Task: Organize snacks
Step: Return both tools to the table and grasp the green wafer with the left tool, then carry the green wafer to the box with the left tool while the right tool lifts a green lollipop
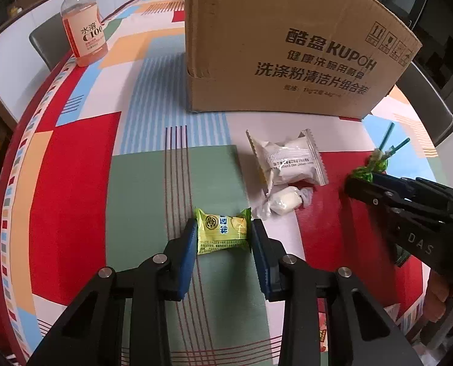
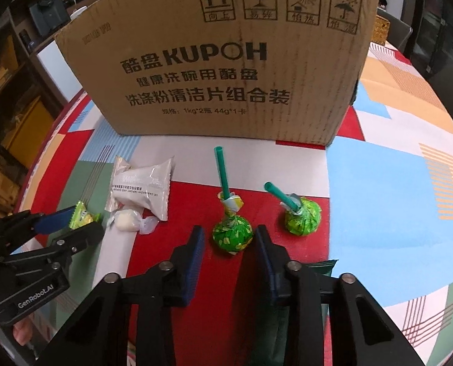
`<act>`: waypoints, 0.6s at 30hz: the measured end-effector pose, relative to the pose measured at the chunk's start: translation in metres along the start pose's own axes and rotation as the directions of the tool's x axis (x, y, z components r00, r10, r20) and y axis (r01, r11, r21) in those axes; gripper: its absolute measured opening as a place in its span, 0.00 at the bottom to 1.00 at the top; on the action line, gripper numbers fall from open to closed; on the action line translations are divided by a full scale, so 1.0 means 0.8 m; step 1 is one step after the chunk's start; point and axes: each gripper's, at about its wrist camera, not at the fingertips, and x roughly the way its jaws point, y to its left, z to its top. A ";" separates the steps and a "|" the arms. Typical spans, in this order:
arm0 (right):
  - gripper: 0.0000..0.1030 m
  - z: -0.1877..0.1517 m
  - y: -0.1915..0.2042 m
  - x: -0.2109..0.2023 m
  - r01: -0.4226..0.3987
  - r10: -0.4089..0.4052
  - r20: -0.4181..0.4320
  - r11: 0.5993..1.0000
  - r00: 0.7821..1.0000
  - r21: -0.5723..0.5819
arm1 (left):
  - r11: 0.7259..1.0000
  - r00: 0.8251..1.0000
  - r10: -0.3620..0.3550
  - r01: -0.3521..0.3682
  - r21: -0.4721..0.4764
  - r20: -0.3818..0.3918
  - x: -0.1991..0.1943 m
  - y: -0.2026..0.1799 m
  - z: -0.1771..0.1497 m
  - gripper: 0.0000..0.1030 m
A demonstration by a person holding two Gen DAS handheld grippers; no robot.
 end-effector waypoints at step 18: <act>0.28 -0.006 0.007 -0.043 -0.039 0.041 0.066 0.999 0.997 -0.020 | 0.999 0.995 -0.022 0.018 0.038 0.102 -0.057 -0.028 0.000 0.30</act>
